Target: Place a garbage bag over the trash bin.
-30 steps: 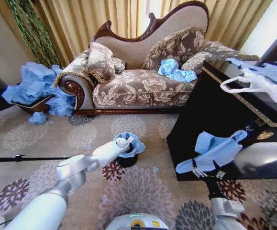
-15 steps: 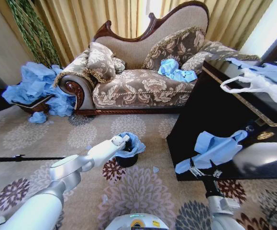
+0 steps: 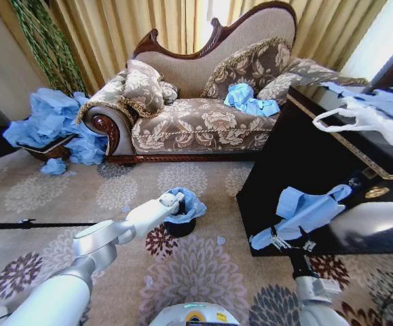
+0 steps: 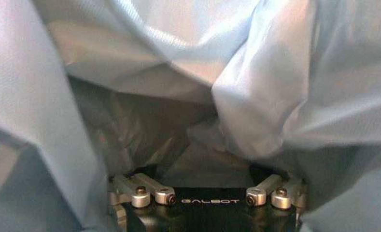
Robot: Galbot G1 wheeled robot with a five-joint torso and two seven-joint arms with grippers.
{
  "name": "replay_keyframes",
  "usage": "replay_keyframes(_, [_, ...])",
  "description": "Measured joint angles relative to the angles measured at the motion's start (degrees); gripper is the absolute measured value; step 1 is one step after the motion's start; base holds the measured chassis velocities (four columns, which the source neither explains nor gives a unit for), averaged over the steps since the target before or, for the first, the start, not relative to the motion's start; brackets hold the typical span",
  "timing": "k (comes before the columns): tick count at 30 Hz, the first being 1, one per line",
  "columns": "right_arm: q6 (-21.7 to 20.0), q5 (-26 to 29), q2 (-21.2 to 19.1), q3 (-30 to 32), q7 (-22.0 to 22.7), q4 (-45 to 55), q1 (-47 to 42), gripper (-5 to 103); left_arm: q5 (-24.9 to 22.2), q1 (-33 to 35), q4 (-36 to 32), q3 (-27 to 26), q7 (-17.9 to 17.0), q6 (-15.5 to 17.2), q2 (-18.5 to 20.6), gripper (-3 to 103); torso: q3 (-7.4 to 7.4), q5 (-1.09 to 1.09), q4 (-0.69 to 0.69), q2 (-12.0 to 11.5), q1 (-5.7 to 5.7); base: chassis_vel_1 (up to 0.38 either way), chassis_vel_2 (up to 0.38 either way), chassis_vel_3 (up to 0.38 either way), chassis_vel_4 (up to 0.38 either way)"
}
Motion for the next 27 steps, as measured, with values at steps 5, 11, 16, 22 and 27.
replay_keyframes(5, [-0.14,-0.14,-0.11,0.06,0.25,0.08,-0.08,100,-3.00,1.69,-1.07,-1.52,-1.07,-0.16,-1.18,100,0.00,0.00,0.01,0.00,0.00,0.000,0.000,0.000,0.000])
replay_keyframes(11, [-0.14,-0.21,-0.12,0.26,0.29,0.03,-0.48,100,-1.09,2.11,-0.85,-1.91,-0.90,-0.80,-1.78,100,0.00,0.00,-0.02,0.00,0.00,0.000,0.000,0.000,0.000])
replay_keyframes(16, [-0.21,-0.31,-0.13,-0.37,0.49,-0.29,0.15,100,2.27,0.83,0.04,-1.78,-0.77,-1.20,-0.74,100,0.00,-0.01,-0.01,0.00,0.00,0.000,0.000,0.000,0.000])
replay_keyframes(22, [-0.24,-0.61,0.11,-0.97,0.67,-0.46,0.40,100,4.88,-0.31,1.83,-2.57,0.26,-1.79,0.20,100,0.00,-0.01,-0.02,0.00,0.00,0.000,0.000,0.000,0.000])
replay_keyframes(27, [-0.19,-0.70,0.33,-0.95,0.69,-0.54,-0.01,100,5.09,-0.08,2.35,-4.63,0.83,-1.86,1.19,100,0.00,0.00,-0.01,0.00,0.00,0.000,0.000,0.000,0.000])
